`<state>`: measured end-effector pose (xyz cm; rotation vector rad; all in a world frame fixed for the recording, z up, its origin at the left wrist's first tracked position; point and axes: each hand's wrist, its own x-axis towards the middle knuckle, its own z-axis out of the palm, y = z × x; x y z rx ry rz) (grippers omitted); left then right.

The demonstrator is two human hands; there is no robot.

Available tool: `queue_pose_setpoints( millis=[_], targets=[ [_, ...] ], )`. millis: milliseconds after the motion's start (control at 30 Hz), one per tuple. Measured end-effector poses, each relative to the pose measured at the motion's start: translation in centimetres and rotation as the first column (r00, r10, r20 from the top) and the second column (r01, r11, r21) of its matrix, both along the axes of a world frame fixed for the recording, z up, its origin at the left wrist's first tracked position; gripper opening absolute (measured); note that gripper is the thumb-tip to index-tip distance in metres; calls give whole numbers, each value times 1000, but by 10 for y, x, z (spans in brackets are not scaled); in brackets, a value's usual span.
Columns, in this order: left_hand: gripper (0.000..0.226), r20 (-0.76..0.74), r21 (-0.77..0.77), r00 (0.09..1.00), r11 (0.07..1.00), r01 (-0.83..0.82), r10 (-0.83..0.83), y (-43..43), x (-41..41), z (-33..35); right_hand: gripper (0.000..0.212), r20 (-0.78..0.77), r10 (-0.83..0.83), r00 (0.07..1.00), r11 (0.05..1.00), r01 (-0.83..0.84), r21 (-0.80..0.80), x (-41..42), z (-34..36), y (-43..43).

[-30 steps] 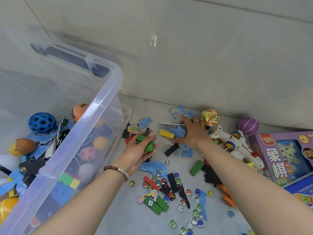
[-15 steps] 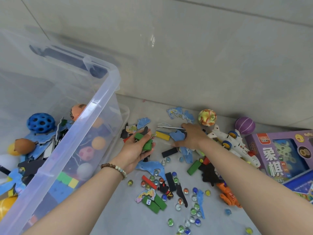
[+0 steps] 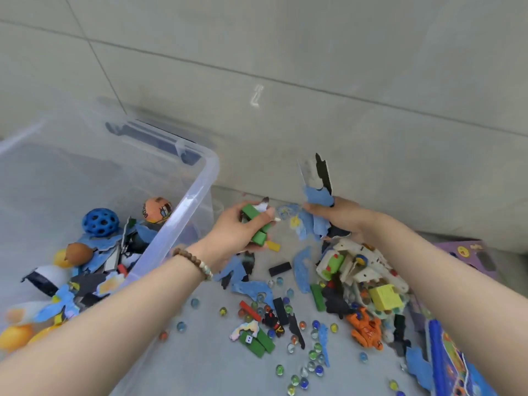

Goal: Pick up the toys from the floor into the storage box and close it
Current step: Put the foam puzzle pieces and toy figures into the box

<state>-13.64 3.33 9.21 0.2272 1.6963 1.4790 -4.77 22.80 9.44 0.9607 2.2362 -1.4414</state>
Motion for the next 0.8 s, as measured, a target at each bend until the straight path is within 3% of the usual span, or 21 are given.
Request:
queue_pose_setpoints(
  millis=[100, 233, 300, 367, 433, 500, 633, 800],
  targets=[
    [22, -149, 24, 988, 998, 54, -49, -25, -10, 59, 32, -100, 43, 994, 985, -59, -164, -19, 73, -31],
    [32, -279, -3, 950, 989, -147, 140, -94, -45, 110, 25, -139, -5, 990, 912, -52, -408, -56, 133, -93],
    [36, -304, -86, 934, 971, -224, 188, -135, -61, 109, 26, -96, 31, 995, 891, -71, -449, -77, 146, -139],
    [45, -230, -174, 960, 963, -204, 161, -173, -69, 97, 32, -2, 43, 999, 873, -38, -487, -93, 140, -184],
    [67, -41, -218, 994, 970, -106, 99, -204, -72, 86, 43, 71, 21, 997, 871, 17, -491, -100, 129, -220],
    [74, 42, -247, 998, 968, -44, 56, -226, -70, 86, 50, 58, -27, 998, 899, 50, -436, -98, 124, -240],
    [66, -123, -323, 990, 940, -107, 70, -250, -63, 110, 54, 4, -110, 994, 929, 105, -355, -73, 142, -232],
    [50, -175, -186, 984, 982, 8, -41, -226, -36, 158, 51, -84, -127, 988, 958, 100, -269, -17, 179, -177]
  ],
)
